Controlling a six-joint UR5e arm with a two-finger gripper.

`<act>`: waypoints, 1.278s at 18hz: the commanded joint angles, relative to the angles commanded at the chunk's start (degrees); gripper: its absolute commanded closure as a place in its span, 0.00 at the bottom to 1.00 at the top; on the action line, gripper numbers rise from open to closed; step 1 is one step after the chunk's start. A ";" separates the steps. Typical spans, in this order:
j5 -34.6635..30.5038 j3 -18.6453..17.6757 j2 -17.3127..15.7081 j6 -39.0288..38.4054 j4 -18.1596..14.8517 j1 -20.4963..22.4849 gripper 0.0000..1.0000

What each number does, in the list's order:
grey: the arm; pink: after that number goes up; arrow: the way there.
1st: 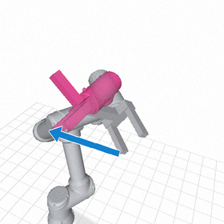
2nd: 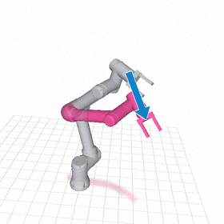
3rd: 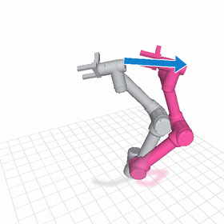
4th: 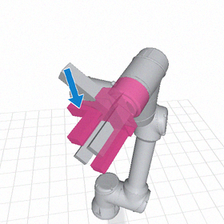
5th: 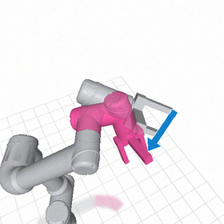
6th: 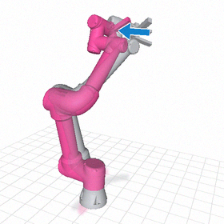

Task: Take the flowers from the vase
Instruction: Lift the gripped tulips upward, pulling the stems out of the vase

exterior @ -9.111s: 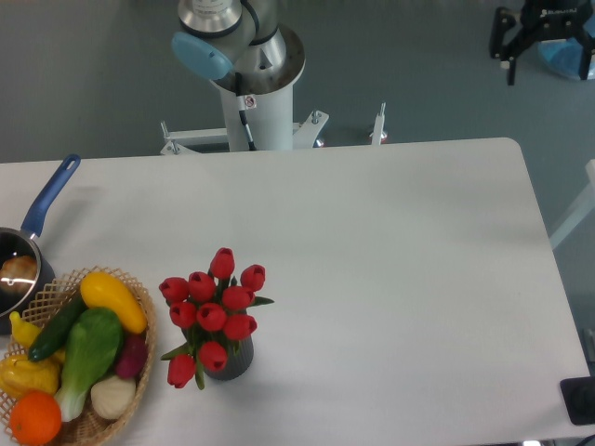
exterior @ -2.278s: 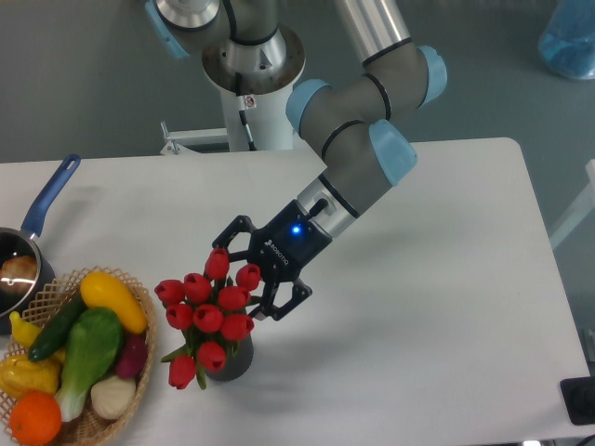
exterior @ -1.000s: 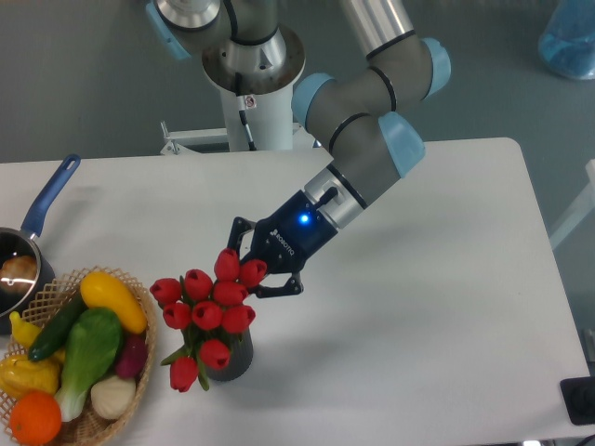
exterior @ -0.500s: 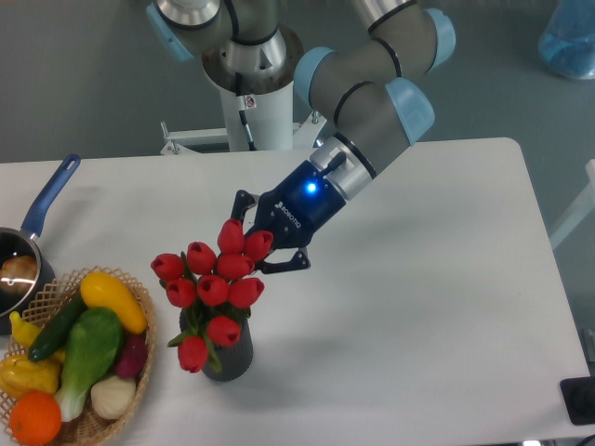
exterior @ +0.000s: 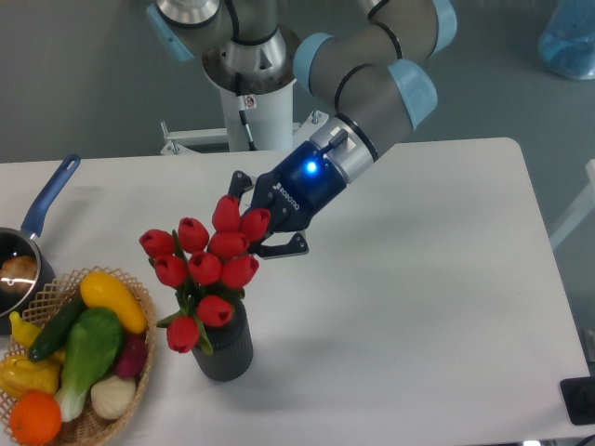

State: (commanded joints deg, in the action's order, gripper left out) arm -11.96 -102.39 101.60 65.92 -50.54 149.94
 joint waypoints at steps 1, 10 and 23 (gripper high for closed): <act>0.36 0.26 -0.09 0.00 0.00 0.09 0.79; 0.62 1.23 -2.20 -0.09 0.00 1.41 0.79; 4.93 3.34 -3.16 -0.26 0.00 4.30 0.79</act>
State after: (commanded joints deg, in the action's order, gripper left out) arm -7.03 -99.05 98.44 65.65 -50.54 154.24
